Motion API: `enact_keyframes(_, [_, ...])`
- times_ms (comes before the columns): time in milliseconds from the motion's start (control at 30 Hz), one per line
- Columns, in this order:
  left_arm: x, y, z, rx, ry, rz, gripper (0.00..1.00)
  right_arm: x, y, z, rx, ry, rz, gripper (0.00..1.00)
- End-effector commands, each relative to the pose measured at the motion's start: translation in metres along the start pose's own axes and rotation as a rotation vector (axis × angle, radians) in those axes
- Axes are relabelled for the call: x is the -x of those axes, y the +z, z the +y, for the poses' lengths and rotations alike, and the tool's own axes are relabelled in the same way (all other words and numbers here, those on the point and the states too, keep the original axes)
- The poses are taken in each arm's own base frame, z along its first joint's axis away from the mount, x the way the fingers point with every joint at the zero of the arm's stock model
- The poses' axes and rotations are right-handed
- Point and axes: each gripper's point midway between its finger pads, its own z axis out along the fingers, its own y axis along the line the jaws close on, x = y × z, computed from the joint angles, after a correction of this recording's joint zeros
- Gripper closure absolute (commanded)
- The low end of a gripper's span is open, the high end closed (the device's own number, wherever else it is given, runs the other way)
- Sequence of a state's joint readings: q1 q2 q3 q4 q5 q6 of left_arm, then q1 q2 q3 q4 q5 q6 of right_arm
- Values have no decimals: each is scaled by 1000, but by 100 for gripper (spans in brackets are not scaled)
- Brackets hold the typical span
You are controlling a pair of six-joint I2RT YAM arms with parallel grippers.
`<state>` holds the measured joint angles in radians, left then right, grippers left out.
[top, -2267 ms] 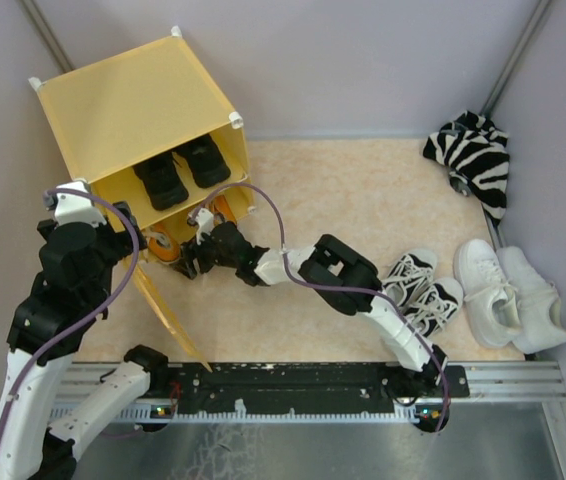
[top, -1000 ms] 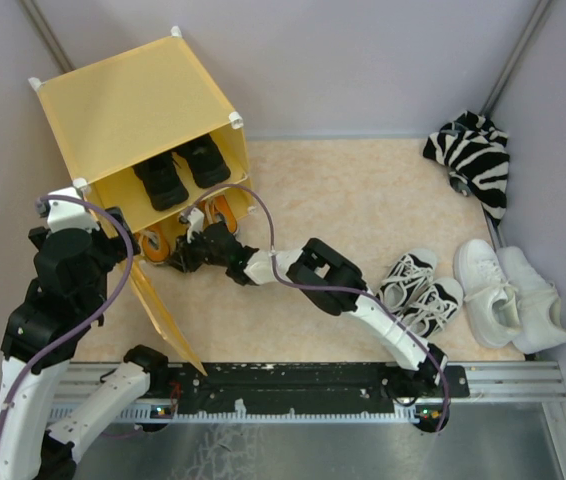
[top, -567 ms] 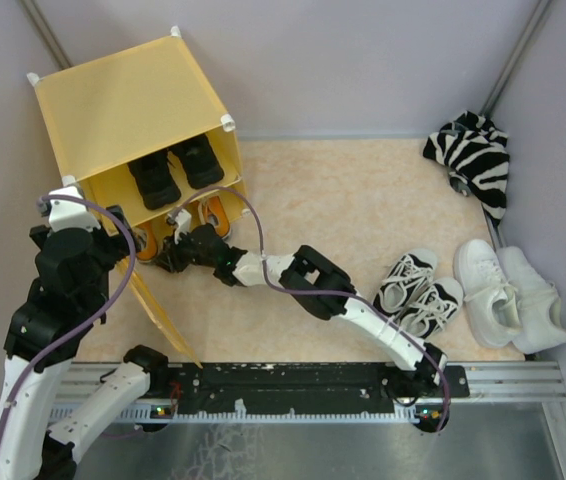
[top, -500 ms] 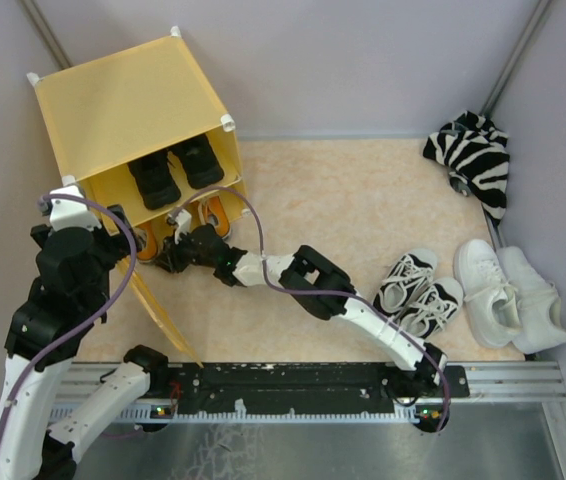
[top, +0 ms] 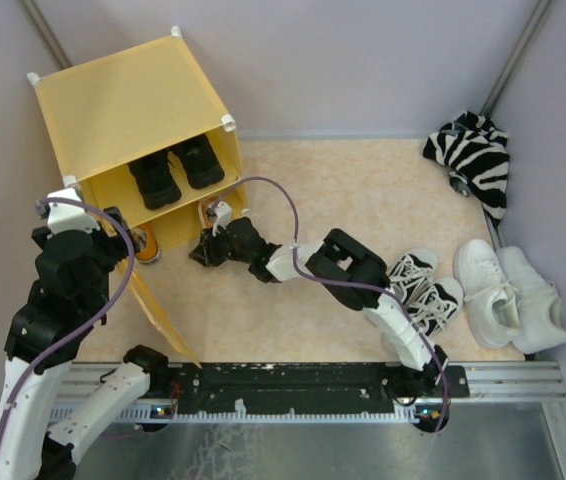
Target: Place and organize the shoes in the shoe cabinet
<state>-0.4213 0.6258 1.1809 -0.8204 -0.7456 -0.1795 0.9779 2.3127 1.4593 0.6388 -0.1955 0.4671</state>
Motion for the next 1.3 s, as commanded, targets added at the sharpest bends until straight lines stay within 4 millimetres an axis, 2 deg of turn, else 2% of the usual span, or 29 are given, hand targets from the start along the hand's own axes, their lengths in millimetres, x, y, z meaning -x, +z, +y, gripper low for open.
enact_keyframes(0, [-29,-10,22,55,84,90,9,70,-30,45,34,-51,-120,63])
enact_keyframes(167, [-26,-14,30,83,66,65,10,57,-45,35,-36,-69,-46,56])
enact_keyframes(300, [-30,-11,29,88,63,65,10,39,-40,52,78,-93,19,60])
enact_keyframes(467, [-25,-11,29,90,68,53,10,7,-22,85,223,-125,100,66])
enact_keyframes(500, [-23,-10,29,92,69,48,10,-3,-18,91,251,-99,115,66])
enact_keyframes(567, [-22,-9,27,86,68,45,10,-9,-12,103,320,-10,122,70])
enact_keyframes(700, [-20,-9,25,72,53,30,10,-5,-1,116,394,147,102,74])
enact_keyframes(767, [-17,-10,24,61,39,11,10,2,1,119,426,281,82,79])
enact_keyframes(900, [-14,-13,21,30,18,-8,10,24,1,115,482,538,-31,87])
enact_keyframes(1033, [-7,-18,24,16,-10,-38,10,35,22,107,439,602,-55,87])
enact_keyframes(1133, [-3,-23,29,18,-31,-61,10,28,48,93,334,653,-17,87])
enact_keyframes(1267, [-3,-28,34,23,-46,-68,10,9,73,77,255,717,32,88])
